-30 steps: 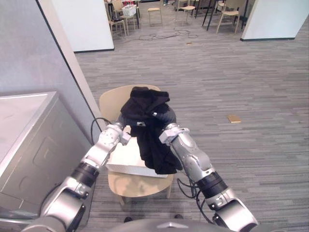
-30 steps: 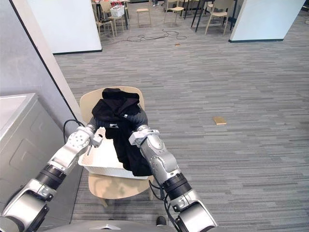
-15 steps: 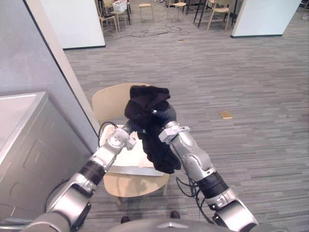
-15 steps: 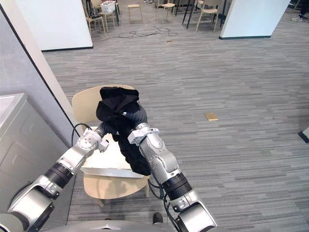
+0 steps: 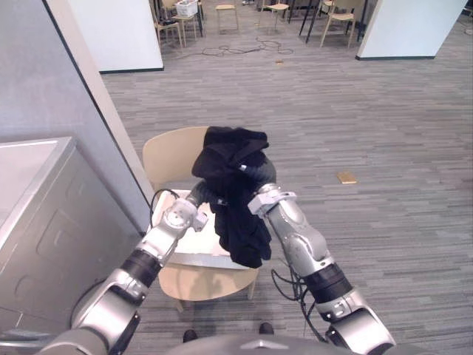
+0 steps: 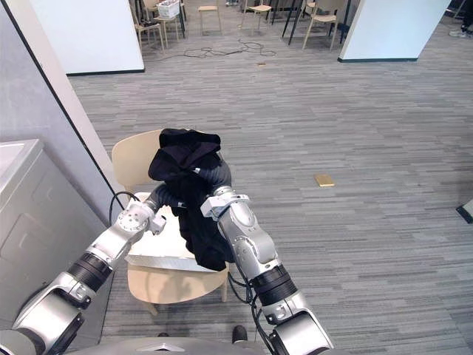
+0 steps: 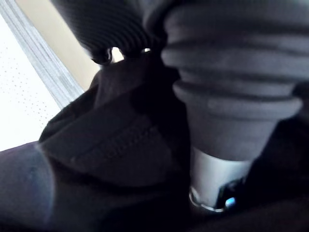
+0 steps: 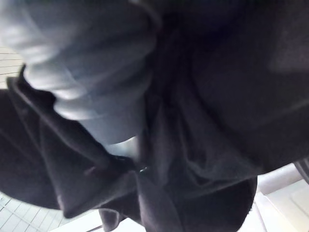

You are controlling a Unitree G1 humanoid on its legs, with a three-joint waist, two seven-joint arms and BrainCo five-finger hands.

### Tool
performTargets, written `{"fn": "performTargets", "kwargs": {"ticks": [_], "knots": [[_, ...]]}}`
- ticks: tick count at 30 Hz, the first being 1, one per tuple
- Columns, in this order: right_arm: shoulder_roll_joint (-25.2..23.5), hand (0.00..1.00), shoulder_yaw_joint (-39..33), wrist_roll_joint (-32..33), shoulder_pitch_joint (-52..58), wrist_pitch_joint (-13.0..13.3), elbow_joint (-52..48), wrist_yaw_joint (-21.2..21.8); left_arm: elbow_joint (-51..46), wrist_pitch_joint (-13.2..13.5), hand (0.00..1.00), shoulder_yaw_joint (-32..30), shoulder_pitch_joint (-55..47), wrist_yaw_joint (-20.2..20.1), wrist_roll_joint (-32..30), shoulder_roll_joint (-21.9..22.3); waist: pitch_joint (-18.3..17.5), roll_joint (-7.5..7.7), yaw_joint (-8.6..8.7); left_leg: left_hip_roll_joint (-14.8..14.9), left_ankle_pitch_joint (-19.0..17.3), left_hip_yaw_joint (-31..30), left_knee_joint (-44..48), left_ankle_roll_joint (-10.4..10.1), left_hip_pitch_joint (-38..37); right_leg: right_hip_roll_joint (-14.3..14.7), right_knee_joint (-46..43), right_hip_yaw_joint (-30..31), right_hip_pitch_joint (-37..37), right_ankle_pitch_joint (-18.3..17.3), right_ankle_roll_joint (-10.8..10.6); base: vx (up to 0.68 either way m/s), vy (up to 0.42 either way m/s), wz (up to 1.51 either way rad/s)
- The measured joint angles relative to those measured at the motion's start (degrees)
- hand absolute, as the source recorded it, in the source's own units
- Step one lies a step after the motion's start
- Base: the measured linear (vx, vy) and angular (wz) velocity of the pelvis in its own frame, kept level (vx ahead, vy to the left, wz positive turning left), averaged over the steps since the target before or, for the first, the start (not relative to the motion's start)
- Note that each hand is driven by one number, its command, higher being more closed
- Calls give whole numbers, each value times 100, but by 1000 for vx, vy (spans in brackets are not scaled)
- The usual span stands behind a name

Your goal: Pick up the laundry basket with both hands and put the clothes into the washing machine.

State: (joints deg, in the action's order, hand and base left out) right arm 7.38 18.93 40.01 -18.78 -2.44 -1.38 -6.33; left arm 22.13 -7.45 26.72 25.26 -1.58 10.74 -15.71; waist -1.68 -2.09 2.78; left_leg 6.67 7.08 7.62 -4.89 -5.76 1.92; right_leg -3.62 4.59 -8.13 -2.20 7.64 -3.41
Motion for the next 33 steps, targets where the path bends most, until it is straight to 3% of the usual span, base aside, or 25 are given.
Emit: {"fn": "performTargets", "kwargs": {"ticks": [5,6,30,31,33], "knots": [[-15,100,2,-1,35,-19,1,2,-193,-2,0,-9,-41,11,48,12,22,33,-31,0,-3,-37,0,5,12,-2,0,-36,10,-18,14,-3,1,4],[-14,100,2,-1,35,-19,1,2,-204,-3,100,-9,-41,11,67,13,23,34,-32,0,-4,-39,0,6,13,-3,0,-37,10,-18,13,0,0,0],[-4,100,101,7,35,-20,2,-10,-290,-12,100,283,40,27,494,298,71,109,58,-2,-2,-23,1,4,6,-3,1,-33,9,-8,-12,0,0,0],[-2,0,112,7,35,-20,2,-13,-277,-13,100,284,40,56,527,311,72,111,57,-2,-2,-23,1,4,6,-3,2,-33,9,-8,-12,0,0,0],[0,0,112,5,35,-20,2,-14,-233,-13,100,280,40,111,570,341,74,115,56,-2,-2,-22,0,4,6,-3,2,-33,9,-7,-13,0,0,0]]}}
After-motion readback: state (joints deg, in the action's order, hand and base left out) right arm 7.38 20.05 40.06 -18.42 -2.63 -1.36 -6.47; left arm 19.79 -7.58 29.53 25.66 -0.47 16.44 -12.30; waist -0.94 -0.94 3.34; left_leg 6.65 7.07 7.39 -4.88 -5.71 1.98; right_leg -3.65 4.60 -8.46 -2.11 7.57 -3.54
